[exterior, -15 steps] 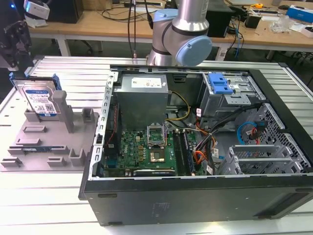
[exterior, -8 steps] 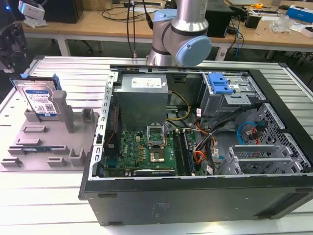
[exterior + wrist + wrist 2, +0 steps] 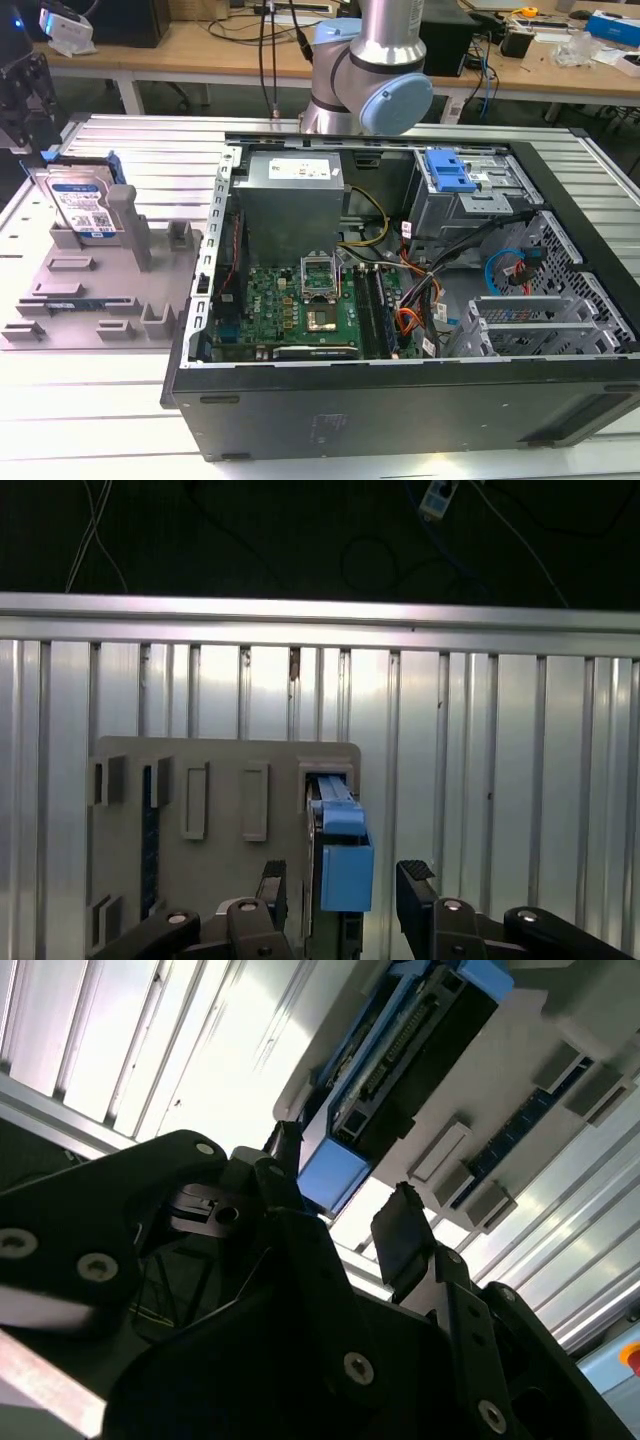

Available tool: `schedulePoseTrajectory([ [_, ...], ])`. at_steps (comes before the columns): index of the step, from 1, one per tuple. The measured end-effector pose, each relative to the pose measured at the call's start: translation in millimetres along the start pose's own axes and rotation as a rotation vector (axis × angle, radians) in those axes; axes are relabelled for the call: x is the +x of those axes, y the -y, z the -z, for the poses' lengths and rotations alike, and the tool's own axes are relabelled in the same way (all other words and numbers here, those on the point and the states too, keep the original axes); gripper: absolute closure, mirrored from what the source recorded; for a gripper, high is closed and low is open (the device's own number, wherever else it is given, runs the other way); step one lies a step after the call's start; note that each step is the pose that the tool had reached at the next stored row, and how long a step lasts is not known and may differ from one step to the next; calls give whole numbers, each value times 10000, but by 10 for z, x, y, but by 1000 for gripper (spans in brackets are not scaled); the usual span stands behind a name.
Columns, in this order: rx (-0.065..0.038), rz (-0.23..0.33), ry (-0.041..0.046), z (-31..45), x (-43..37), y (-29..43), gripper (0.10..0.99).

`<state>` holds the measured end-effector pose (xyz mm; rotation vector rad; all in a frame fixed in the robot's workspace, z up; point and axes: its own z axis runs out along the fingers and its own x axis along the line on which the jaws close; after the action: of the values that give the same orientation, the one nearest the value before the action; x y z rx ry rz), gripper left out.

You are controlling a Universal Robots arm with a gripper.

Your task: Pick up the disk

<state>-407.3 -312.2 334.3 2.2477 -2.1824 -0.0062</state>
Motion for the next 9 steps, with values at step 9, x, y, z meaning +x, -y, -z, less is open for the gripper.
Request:
schedulePoseTrajectory([
  [9,-1,-2,1,-39,2,0,529],
])
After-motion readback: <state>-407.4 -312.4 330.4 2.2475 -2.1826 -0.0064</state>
